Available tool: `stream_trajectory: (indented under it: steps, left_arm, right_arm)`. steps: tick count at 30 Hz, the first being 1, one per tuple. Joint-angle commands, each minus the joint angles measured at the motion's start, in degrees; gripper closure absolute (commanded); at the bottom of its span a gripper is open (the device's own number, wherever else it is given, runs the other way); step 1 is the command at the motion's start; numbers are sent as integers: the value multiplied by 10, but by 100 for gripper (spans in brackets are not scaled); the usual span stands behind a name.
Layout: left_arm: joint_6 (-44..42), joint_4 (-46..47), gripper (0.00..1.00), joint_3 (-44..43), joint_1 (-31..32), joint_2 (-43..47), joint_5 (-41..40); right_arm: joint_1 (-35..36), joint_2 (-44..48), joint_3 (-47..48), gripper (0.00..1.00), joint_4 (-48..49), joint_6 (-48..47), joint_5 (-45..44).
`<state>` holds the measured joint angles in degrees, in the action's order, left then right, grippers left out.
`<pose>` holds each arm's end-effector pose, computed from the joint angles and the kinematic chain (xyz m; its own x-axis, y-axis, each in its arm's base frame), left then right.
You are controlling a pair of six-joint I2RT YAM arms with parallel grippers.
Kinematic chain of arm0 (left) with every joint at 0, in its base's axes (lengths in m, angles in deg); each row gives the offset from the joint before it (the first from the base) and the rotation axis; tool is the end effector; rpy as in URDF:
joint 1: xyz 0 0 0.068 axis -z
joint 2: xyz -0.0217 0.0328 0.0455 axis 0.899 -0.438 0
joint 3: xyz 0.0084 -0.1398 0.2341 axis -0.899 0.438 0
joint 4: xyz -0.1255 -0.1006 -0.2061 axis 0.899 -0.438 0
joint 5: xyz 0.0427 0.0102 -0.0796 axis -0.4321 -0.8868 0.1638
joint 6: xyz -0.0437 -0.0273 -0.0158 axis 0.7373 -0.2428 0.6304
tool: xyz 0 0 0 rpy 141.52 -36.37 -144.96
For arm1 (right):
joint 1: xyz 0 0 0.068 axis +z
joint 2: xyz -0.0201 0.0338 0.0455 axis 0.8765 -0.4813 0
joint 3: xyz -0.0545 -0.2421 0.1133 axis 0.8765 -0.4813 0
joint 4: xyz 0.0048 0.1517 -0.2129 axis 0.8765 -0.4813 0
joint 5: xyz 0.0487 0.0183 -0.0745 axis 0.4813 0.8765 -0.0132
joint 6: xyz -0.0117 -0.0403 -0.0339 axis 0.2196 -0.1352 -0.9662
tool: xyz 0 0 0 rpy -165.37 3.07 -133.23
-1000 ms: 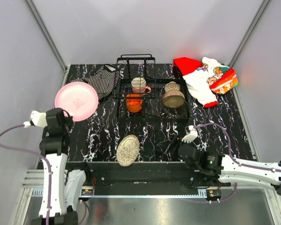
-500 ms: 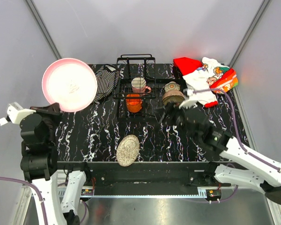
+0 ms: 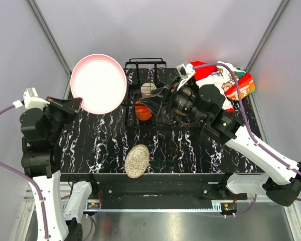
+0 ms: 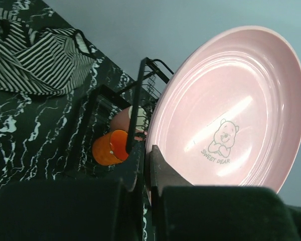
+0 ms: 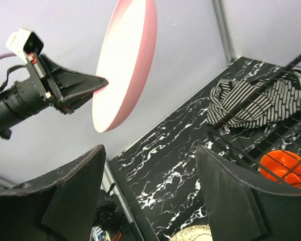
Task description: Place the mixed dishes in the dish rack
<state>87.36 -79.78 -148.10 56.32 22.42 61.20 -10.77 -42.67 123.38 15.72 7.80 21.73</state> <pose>0.1029 0.0070 0.4463 -0.1379 -0.7747 -0.6171 -0.0795 0.6297 -0.7727 0.1636 0.2049 0.4683 -0.2672 0.2795 -0.9222 -0.7997 0.4696 0.3740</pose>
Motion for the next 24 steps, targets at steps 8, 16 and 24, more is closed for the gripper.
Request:
stream_trajectory:
  steps: [8, 16, 24]
  left_arm:
    - [4, 117, 100, 21, 66, -26, 41]
    - [-1, 137, 100, 49, 129, -38, -3]
    - [5, 163, 100, 65, 146, -42, 0]
  right_arm:
    - [-3, -74, 63, 21, 68, -3, 66]
    - [-6, -102, 83, 21, 84, -2, 62]
    - [-28, -134, 98, 67, 92, 15, 56]
